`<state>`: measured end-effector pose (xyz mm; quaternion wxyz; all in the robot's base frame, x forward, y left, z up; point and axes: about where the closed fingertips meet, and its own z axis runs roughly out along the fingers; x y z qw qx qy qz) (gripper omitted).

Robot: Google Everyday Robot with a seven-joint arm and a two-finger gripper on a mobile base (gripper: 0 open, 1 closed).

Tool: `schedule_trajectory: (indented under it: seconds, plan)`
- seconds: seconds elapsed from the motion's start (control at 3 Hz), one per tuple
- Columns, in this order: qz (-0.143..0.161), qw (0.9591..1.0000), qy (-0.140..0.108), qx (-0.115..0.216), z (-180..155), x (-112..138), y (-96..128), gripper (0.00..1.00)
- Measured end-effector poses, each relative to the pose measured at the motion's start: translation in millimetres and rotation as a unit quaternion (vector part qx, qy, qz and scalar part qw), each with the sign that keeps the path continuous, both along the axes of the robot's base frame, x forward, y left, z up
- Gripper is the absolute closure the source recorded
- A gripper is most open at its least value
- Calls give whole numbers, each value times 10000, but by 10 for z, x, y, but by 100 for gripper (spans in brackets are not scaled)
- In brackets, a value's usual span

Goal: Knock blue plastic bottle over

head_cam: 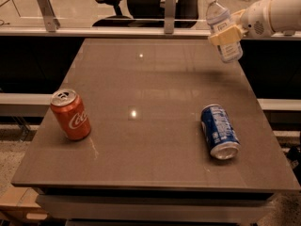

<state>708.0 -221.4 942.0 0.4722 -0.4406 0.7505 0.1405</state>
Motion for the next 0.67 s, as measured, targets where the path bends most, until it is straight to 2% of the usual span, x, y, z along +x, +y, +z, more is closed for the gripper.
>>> schedule_trajectory:
  seconds: [0.33,0.67]
  plan:
    - [-93,9987,176,-466,48,21,-86,100]
    - [-52,9952,381,-902,17,91,-62,100]
